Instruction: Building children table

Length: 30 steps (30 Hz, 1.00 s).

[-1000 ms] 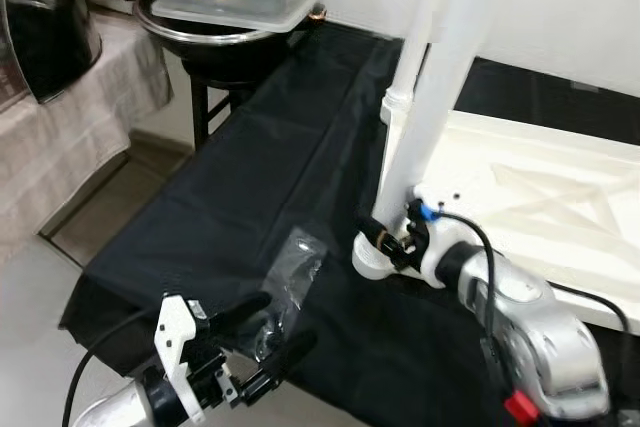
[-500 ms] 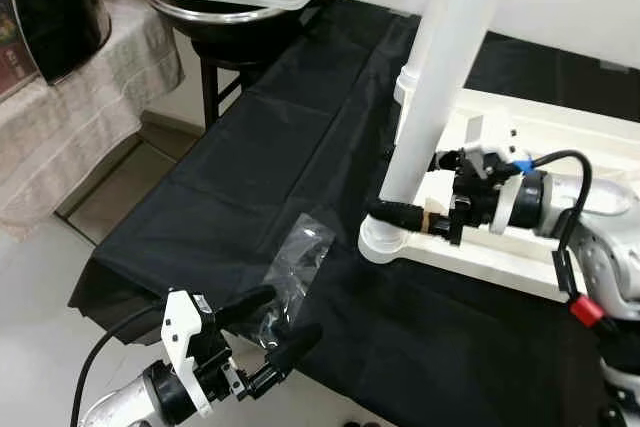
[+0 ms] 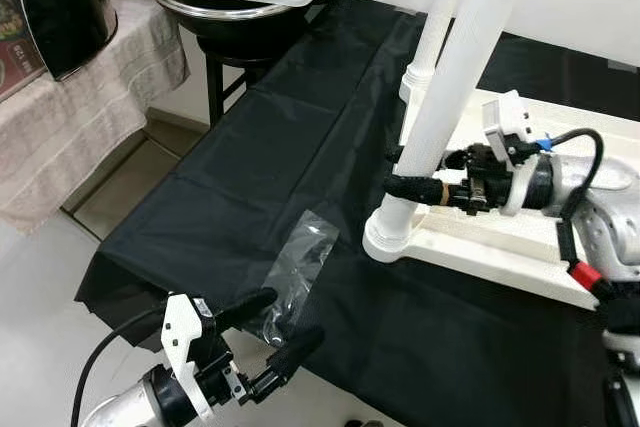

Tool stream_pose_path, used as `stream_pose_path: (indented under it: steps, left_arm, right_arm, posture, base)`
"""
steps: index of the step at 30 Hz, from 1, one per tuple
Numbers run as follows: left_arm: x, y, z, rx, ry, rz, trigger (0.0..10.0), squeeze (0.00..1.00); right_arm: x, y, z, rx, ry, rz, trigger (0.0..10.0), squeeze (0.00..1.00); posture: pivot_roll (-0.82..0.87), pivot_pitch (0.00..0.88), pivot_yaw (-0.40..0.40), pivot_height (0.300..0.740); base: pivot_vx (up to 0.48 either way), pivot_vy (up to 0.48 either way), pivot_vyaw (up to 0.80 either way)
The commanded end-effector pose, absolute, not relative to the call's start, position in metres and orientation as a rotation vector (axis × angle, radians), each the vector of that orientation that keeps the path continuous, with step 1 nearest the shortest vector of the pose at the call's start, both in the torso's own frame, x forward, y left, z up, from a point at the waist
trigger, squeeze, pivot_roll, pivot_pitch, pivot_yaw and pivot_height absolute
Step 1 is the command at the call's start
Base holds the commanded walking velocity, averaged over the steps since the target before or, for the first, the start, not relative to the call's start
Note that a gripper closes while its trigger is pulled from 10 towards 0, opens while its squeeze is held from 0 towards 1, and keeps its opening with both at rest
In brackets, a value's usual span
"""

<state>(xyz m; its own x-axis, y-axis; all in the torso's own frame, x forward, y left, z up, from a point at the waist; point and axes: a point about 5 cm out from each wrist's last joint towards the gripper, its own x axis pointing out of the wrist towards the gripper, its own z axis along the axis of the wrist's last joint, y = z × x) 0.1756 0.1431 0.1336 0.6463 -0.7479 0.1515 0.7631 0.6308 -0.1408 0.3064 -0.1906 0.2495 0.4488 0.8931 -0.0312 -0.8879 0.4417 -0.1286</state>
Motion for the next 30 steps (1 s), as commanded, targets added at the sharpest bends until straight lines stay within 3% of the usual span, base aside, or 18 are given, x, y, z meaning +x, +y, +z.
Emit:
stream_pose_path:
  steps: [1, 2, 3, 5, 9, 14, 15, 17, 18, 21, 26, 28, 30]
  left_arm:
    - [0.173, 0.142, 0.131, -0.202, -0.06, -0.88, 10.0, 0.0]
    - [0.173, 0.142, 0.131, -0.202, -0.06, -0.88, 10.0, 0.0]
    - [0.173, 0.142, 0.131, -0.202, -0.06, -0.881, 10.0, 0.0]
    - [0.176, 0.143, 0.131, -0.2, -0.06, -0.881, 10.0, 0.0]
    - [0.177, 0.143, 0.129, -0.202, -0.058, -0.886, 10.0, 0.0]
    - [0.177, 0.142, 0.129, -0.206, -0.054, -0.904, 10.0, 0.0]
    - [0.176, 0.142, 0.13, -0.209, -0.056, -0.897, 10.0, 0.0]
    - [0.176, 0.142, 0.131, -0.212, -0.058, -0.892, 10.0, 0.0]
    - [0.174, 0.142, 0.132, -0.215, -0.058, -0.887, 10.0, 0.0]
    - [0.17, 0.142, 0.134, -0.219, -0.057, -0.885, 10.0, 0.0]
    - [0.168, 0.141, 0.135, -0.222, -0.055, -0.888, 10.0, 0.0]
    - [0.165, 0.141, 0.136, -0.223, -0.051, -0.889, 10.0, 0.0]
    - [0.165, 0.141, 0.136, -0.223, -0.051, -0.889, 10.0, 0.0]
  right_arm:
    - [0.315, -0.177, 0.208, -0.053, 0.123, 0.836, 0.0, 0.0]
    - [0.315, -0.177, 0.208, -0.053, 0.123, 0.836, 0.0, 0.0]
    - [0.298, -0.176, 0.168, -0.018, 0.278, 0.455, 0.0, 0.0]
    - [0.244, -0.168, 0.137, -0.141, 0.424, 0.158, 0.0, 0.0]
    - [0.229, -0.166, 0.137, -0.156, 0.444, 0.15, 0.0, 0.0]
    - [0.241, -0.165, 0.147, -0.137, 0.405, 0.147, 0.0, 0.0]
    - [0.246, -0.163, 0.149, -0.137, 0.397, 0.172, 10.0, 0.0]
    - [0.245, -0.158, 0.151, -0.133, 0.394, 0.151, 10.0, 0.0]
    - [0.255, -0.154, 0.161, -0.078, 0.327, 0.183, 10.0, 1.0]
    - [0.277, -0.149, 0.199, -0.013, 0.067, 0.343, 10.0, 1.0]
    - [0.289, -0.159, 0.221, -0.039, -0.041, 0.447, 10.0, 1.0]
    - [0.292, -0.167, 0.239, -0.093, -0.081, 0.652, 10.0, 1.0]
    - [0.292, -0.167, 0.239, -0.093, -0.081, 0.652, 10.0, 1.0]
  posture:
    - [0.06, 0.207, -0.06, 0.74]
    - [0.06, 0.207, -0.06, 0.74]
    - [0.05, 0.212, -0.066, 0.74]
    - [0.06, 0.219, -0.047, 0.74]
    - [0.03, 0.201, -0.048, 0.74]
    - [0.03, 0.203, -0.049, 0.74]
    - [0.03, 0.211, -0.049, 0.74]
    - [0.03, 0.214, -0.047, 0.74]
    - [0.04, 0.23, -0.049, 0.74]
    - [0.04, 0.244, -0.043, 0.74]
    - [0.05, 0.253, -0.039, 0.74]
    - [0.06, 0.268, -0.035, 0.74]
    - [0.06, 0.268, -0.035, 0.74]
  base:
    - [0.0, 0.0, 0.0]
    - [0.0, 0.0, 0.0]
    - [0.0, 0.0, 0.0]
    - [0.0, 0.0, 0.0]
    - [0.0, 0.0, 0.0]
    - [0.0, 0.0, 0.0]
    - [0.0, 0.0, 0.0]
    - [0.0, 0.0, 0.0]
    - [0.0, 0.0, 0.0]
    - [0.0, 0.0, 0.0]
    - [0.0, 0.0, 0.0]
    - [0.0, 0.0, 0.0]
    - [0.0, 0.0, 0.0]
